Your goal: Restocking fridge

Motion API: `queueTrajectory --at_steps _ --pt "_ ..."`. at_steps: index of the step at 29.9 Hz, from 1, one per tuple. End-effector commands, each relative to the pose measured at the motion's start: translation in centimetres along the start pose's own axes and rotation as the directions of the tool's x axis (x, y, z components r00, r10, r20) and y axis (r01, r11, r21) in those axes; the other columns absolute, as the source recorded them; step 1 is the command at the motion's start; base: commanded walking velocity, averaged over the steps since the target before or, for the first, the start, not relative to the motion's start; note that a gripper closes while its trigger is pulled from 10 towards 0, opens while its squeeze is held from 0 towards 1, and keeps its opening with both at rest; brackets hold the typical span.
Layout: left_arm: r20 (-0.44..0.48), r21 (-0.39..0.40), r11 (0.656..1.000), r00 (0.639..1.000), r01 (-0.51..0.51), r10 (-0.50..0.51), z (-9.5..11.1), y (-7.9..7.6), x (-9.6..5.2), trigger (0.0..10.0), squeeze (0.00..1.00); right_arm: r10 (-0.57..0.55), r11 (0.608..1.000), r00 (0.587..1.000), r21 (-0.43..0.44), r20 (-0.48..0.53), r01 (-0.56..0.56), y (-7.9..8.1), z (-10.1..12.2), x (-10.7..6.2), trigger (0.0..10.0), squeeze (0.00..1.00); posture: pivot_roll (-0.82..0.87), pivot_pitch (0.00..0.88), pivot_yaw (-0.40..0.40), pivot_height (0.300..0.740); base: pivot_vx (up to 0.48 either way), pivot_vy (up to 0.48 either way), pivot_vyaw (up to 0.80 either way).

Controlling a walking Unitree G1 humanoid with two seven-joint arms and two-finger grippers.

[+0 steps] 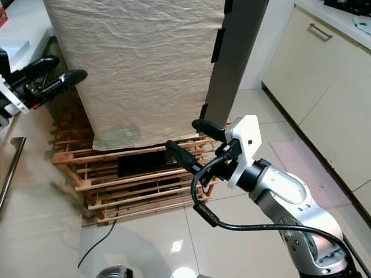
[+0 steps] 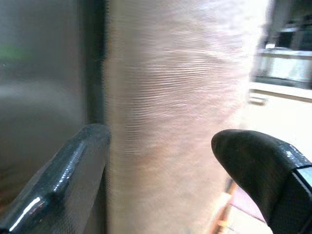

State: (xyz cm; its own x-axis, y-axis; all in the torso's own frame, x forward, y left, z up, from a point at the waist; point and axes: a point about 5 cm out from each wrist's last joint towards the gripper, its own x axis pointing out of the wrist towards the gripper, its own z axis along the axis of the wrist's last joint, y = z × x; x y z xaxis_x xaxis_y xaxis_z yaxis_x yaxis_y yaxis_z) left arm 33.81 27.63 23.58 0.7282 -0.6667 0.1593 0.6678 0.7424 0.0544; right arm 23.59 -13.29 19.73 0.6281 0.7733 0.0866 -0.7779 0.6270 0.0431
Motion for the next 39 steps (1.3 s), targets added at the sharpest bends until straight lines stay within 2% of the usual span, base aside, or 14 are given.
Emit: queueTrajectory --at_steps 1,5,6,7,12,13,15,18,20,21,28,31,35,39 --pt "0.013 0.017 0.998 0.998 0.057 -0.058 1.0 -0.6 0.4 10.0 0.00 -0.019 1.000 1.000 -0.022 0.010 0.019 0.0 0.4 -0.1 10.0 0.00 0.01 0.026 -0.040 0.740 0.000 0.000 0.00" --pt "0.017 0.007 0.990 0.990 0.139 -0.139 1.1 -2.6 0.7 10.0 0.00 -0.025 1.000 0.999 0.014 0.045 0.024 0.1 0.6 0.1 10.0 0.00 0.01 0.023 -0.044 0.740 0.000 0.000 0.00" --pt "0.057 0.006 0.986 0.984 0.168 -0.168 1.2 -4.2 1.5 10.0 0.00 -0.035 0.994 0.994 0.107 0.099 0.025 0.4 0.9 0.4 10.0 0.00 0.01 0.020 -0.046 0.740 0.000 0.000 0.00" --pt "0.091 -0.002 0.986 0.982 0.166 -0.165 1.3 -4.9 2.1 10.0 0.00 -0.033 0.987 0.993 0.158 0.118 0.014 0.6 0.9 0.6 10.0 0.00 0.01 0.020 -0.046 0.740 0.000 0.000 0.00" --pt "0.177 -0.062 0.979 0.968 0.193 -0.179 0.9 -8.8 4.5 10.0 0.00 -0.037 0.954 0.987 0.301 0.157 -0.012 1.5 0.2 1.0 10.0 0.00 0.01 0.009 -0.046 0.740 0.000 0.000 0.00" --pt "0.177 -0.062 0.979 0.968 0.193 -0.179 0.9 -8.8 4.5 10.0 0.00 -0.037 0.954 0.987 0.301 0.157 -0.012 1.5 0.2 1.0 10.0 0.00 0.01 0.009 -0.046 0.740 0.000 0.000 0.00" --pt "0.192 -0.119 0.966 0.959 0.232 -0.207 0.2 -10.8 5.5 10.0 0.00 -0.018 0.934 0.981 0.352 0.194 -0.052 2.0 0.3 1.5 10.0 0.00 0.00 0.002 -0.047 0.740 0.000 0.000 0.00" --pt "0.212 -0.159 0.955 0.953 0.252 -0.216 0.1 -12.3 6.2 10.0 0.00 -0.009 0.914 0.971 0.395 0.239 -0.089 2.1 0.9 1.8 10.0 0.00 0.00 0.001 -0.050 0.740 0.000 0.000 0.00" --pt "0.220 -0.165 0.951 0.949 0.263 -0.224 0.3 -12.7 6.4 10.0 0.00 -0.013 0.907 0.967 0.410 0.256 -0.096 2.0 1.1 1.9 10.0 0.00 0.00 0.001 -0.052 0.740 0.000 0.000 0.00" --pt "0.232 -0.164 0.947 0.944 0.276 -0.235 0.5 -13.5 6.9 10.0 0.00 -0.026 0.891 0.957 0.440 0.287 -0.108 1.7 1.7 2.2 10.0 0.00 0.00 0.002 -0.053 0.740 0.000 0.000 0.00" --pt "0.244 -0.134 0.965 0.952 0.224 -0.188 0.6 -14.1 7.6 10.0 0.00 -0.026 0.871 0.946 0.472 0.324 -0.137 1.8 2.5 2.9 10.0 0.00 0.00 0.004 -0.057 0.740 0.000 0.000 0.00" --pt "0.265 -0.089 0.980 0.953 0.177 -0.148 1.0 -14.5 8.1 10.0 0.00 -0.041 0.832 0.938 0.531 0.343 -0.158 2.1 2.7 3.5 10.0 0.00 0.01 0.005 -0.057 0.740 0.000 0.000 0.00" --pt "0.289 -0.089 0.979 0.945 0.184 -0.151 1.2 -15.4 8.5 10.0 0.00 -0.100 0.807 0.945 0.582 0.311 -0.106 1.7 2.4 4.3 10.0 0.00 0.00 0.007 -0.054 0.740 0.000 0.000 0.00" --pt "0.270 -0.036 0.979 0.946 0.199 -0.182 1.0 -16.0 8.6 10.0 0.00 -0.109 0.803 0.949 0.589 0.297 -0.093 1.7 2.3 4.8 10.0 0.00 0.00 0.005 -0.051 0.740 0.000 0.000 0.00"
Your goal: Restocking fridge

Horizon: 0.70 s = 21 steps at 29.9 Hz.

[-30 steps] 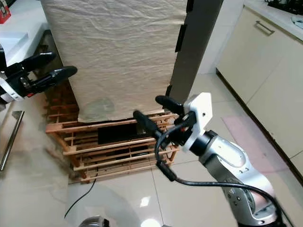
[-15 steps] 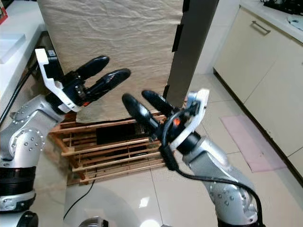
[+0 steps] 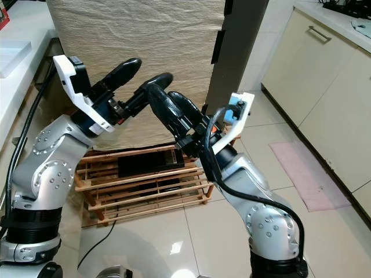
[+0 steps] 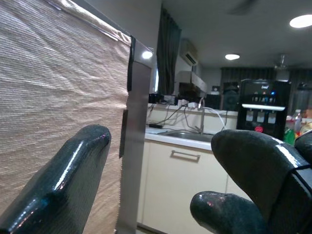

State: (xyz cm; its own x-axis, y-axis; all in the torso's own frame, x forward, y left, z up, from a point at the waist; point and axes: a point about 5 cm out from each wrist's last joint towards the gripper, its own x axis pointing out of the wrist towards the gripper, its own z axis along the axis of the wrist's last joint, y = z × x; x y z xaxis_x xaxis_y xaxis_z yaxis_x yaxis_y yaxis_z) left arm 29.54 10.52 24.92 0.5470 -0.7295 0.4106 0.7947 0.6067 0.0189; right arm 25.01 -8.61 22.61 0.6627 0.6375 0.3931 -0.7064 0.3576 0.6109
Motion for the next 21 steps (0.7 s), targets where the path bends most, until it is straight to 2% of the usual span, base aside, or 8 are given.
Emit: queueTrajectory --at_steps 1,6,8,9,11,14,15,21 --pt "-0.003 0.036 0.999 0.999 0.038 -0.038 -0.1 -0.9 0.3 10.0 0.00 -0.038 0.999 0.999 0.012 -0.003 0.039 -0.3 -0.1 0.5 10.0 0.00 0.00 0.007 -0.050 0.740 0.000 0.000 0.00" --pt "0.008 0.134 0.991 1.000 0.026 -0.027 0.1 -1.1 0.6 10.0 0.00 -0.125 0.992 0.992 0.033 -0.017 0.126 -1.0 -0.4 1.1 10.0 0.00 0.00 0.007 -0.053 0.740 0.000 0.000 0.00" --pt "0.008 0.167 0.986 1.000 0.026 -0.028 0.2 -1.2 0.8 10.0 0.00 -0.136 0.989 0.990 0.053 -0.019 0.137 -0.9 -0.4 1.3 7.7 0.00 0.00 0.011 -0.054 0.740 0.000 0.000 0.00" --pt "0.005 0.172 0.985 0.999 0.031 -0.032 0.2 -1.3 0.8 10.0 0.00 -0.134 0.989 0.991 0.064 -0.016 0.135 -0.9 -0.4 1.4 2.6 0.00 0.00 0.011 -0.054 0.740 0.000 0.000 0.00" --pt "0.002 0.185 0.982 0.999 0.037 -0.038 0.1 -1.4 0.8 10.0 0.00 -0.126 0.989 0.992 0.080 -0.010 0.126 -0.8 -0.3 1.5 0.7 0.00 0.00 0.013 -0.054 0.740 0.000 0.000 0.00" --pt "0.005 0.195 0.980 0.999 0.035 -0.036 0.1 -1.5 0.8 10.0 0.00 -0.120 0.988 0.993 0.100 -0.006 0.120 -0.7 -0.2 1.6 3.2 0.00 0.00 0.016 -0.054 0.740 0.000 0.000 0.00" --pt "0.011 0.200 0.979 0.999 0.032 -0.035 0.1 -1.5 0.9 10.0 0.00 -0.125 0.986 0.992 0.115 -0.008 0.125 -0.7 -0.2 1.6 9.3 0.00 0.00 0.016 -0.056 0.740 0.000 0.000 0.00" --pt "0.038 0.225 0.974 0.998 0.032 -0.042 0.4 -1.8 1.3 10.0 0.00 -0.100 0.952 0.994 0.295 0.042 0.083 -0.4 0.0 1.9 10.0 0.00 0.01 0.019 -0.058 0.740 0.000 0.000 0.00"
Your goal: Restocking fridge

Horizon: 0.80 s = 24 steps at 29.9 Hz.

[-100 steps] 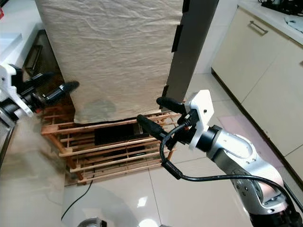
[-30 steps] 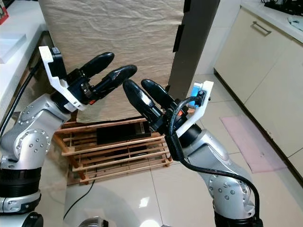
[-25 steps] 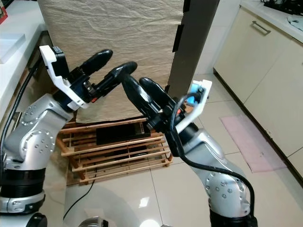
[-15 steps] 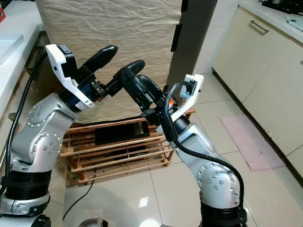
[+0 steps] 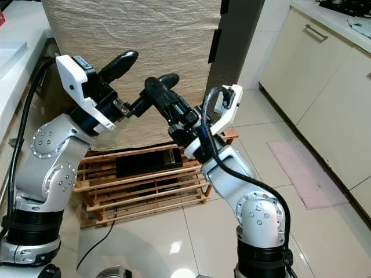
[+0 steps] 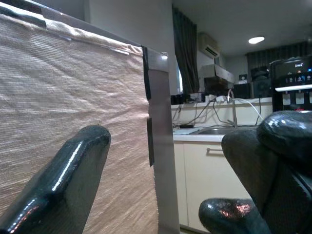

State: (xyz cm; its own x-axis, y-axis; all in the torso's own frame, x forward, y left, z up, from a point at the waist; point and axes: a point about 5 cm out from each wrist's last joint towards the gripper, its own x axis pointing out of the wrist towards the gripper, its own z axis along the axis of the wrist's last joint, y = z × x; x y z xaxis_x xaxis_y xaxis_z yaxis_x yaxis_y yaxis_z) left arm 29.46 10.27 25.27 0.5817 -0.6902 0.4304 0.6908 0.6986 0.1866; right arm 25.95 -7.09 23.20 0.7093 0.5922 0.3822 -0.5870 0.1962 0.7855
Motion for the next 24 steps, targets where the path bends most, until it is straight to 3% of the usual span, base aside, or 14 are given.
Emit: queueTrajectory --at_steps 1,13,15,16,18,24 --pt "0.038 0.016 0.996 0.995 0.088 -0.088 0.50 -1.61 0.94 10.0 0.00 -0.037 0.998 0.999 0.055 0.026 0.036 -0.49 0.57 0.14 10.0 0.00 0.01 0.019 -0.058 0.740 0.000 0.000 0.00" --pt "0.041 0.027 0.995 0.994 0.099 -0.100 0.42 -1.76 1.10 10.0 0.00 -0.021 0.995 0.999 0.100 0.028 0.018 -0.27 0.81 0.40 10.0 0.00 0.01 0.027 -0.058 0.740 0.000 0.000 0.00" --pt "0.042 0.028 0.995 0.994 0.096 -0.097 0.43 -1.69 1.14 10.0 0.00 -0.020 0.995 1.000 0.100 0.020 0.018 -0.27 0.78 0.45 7.5 0.00 0.01 0.028 -0.058 0.740 0.000 0.000 0.00" --pt "0.043 0.029 0.995 0.995 0.094 -0.095 0.43 -1.65 1.15 10.0 0.00 -0.020 0.995 1.000 0.101 0.017 0.018 -0.27 0.76 0.46 7.5 0.00 0.01 0.028 -0.058 0.740 0.000 0.000 0.00" --pt "0.048 0.037 0.997 0.996 0.070 -0.072 0.49 -1.33 1.24 10.0 0.00 -0.023 0.995 1.000 0.100 0.006 0.022 -0.34 0.64 0.42 8.4 0.00 0.01 0.028 -0.057 0.740 0.000 0.000 0.00" --pt "0.053 0.038 0.998 0.997 0.052 -0.054 0.54 -0.98 1.30 10.0 0.00 -0.028 0.995 1.000 0.095 -0.011 0.029 -0.40 0.39 0.17 8.7 0.00 0.01 0.028 -0.055 0.740 0.000 0.000 0.00"
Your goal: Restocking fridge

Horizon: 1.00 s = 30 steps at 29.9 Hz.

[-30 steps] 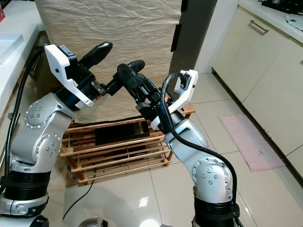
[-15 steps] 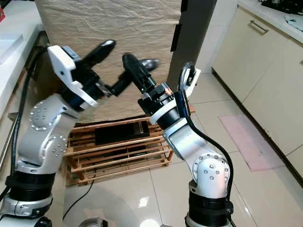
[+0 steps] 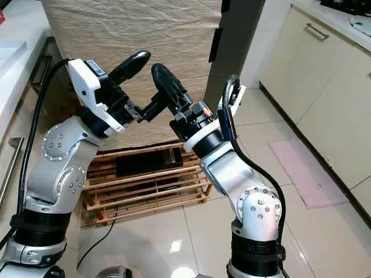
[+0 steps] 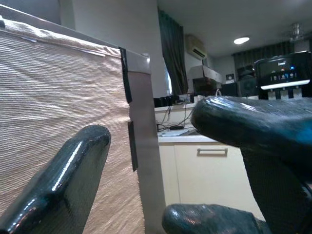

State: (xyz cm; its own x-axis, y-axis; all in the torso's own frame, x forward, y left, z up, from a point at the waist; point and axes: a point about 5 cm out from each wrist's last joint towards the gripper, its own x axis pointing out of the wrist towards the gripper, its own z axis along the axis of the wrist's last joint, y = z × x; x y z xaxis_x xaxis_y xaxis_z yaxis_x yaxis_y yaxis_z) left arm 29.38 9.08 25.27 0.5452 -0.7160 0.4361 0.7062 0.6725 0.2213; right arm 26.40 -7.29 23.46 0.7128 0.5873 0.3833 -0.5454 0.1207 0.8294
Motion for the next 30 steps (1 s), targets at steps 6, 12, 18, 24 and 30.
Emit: queueTrajectory --at_steps 6,12,18,24,30 --pt "-0.011 0.021 1.000 1.000 -0.011 0.011 0.1 0.2 0.1 10.0 0.00 -0.075 0.994 0.997 -0.084 -0.031 0.072 -0.7 0.0 -0.8 10.0 0.00 0.00 0.028 -0.050 0.740 0.000 0.000 0.00" --pt "-0.167 0.016 0.989 0.975 -0.147 0.148 -2.1 2.7 -4.3 10.0 0.00 -0.056 0.978 0.971 -0.182 0.230 0.099 0.1 5.2 -2.5 10.0 0.00 0.00 0.025 -0.046 0.740 0.000 0.000 0.00" --pt "-0.156 0.005 0.939 0.927 -0.344 0.340 -1.1 6.5 -7.9 10.0 0.00 -0.125 0.913 0.968 -0.358 0.217 0.198 -0.5 7.1 -4.8 10.0 0.00 0.00 0.019 -0.048 0.740 0.000 0.000 0.00" --pt "-0.123 -0.014 0.934 0.928 -0.357 0.353 0.9 10.1 -9.1 10.0 1.00 -0.244 0.746 0.969 -0.647 -0.042 0.160 -1.6 5.3 -6.6 10.0 0.00 0.00 0.017 -0.052 0.740 0.000 0.000 0.00" --pt "-0.180 0.009 0.953 0.937 -0.304 0.301 -0.2 12.4 -7.9 10.0 1.00 -0.373 0.549 0.897 -0.836 -0.237 0.007 -2.9 3.7 -7.0 10.0 0.00 -0.01 0.015 -0.043 0.740 0.000 0.000 0.00"
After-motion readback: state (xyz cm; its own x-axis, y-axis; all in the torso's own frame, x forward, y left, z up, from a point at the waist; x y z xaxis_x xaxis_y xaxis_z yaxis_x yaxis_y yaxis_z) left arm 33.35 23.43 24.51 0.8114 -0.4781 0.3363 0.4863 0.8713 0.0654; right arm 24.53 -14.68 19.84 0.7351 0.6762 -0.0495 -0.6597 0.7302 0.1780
